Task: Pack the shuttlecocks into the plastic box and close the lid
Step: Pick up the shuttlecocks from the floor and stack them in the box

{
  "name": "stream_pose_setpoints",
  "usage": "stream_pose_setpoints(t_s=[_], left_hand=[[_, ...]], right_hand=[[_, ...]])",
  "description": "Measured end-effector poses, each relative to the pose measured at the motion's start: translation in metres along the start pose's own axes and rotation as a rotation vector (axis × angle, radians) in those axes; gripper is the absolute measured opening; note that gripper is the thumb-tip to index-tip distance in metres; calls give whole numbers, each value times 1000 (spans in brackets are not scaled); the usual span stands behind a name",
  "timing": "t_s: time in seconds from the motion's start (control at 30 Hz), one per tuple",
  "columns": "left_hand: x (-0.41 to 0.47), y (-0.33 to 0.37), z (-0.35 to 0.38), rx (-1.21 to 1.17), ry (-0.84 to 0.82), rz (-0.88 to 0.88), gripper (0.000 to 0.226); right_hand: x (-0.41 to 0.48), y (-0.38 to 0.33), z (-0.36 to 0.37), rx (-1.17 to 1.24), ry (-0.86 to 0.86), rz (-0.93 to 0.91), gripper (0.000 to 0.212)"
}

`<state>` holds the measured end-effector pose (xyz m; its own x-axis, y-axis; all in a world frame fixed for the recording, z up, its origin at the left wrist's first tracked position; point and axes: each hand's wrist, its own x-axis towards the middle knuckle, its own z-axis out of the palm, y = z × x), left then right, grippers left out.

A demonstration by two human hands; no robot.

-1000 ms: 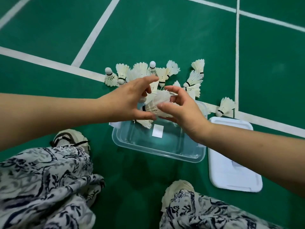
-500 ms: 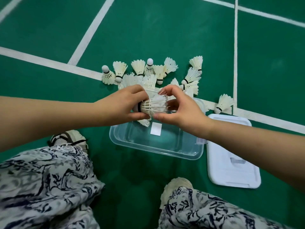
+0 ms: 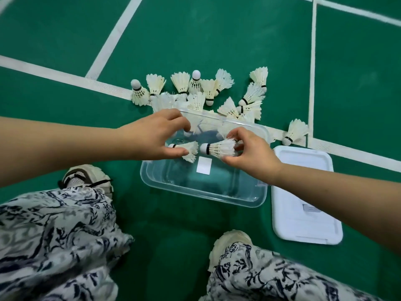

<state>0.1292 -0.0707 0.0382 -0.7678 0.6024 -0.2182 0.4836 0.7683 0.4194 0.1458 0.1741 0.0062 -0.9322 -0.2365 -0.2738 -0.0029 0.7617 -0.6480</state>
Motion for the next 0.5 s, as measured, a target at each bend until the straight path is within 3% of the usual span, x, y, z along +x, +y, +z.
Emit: stream_pose_setpoints(t_s=[0.17, 0.5], left_hand=[[0, -2, 0, -9, 3, 10, 64], [-3, -10, -1, -36, 33, 36, 59]], right_hand=[[16, 19, 23, -188, -14, 93, 48], [39, 26, 79, -12, -91, 198, 49]])
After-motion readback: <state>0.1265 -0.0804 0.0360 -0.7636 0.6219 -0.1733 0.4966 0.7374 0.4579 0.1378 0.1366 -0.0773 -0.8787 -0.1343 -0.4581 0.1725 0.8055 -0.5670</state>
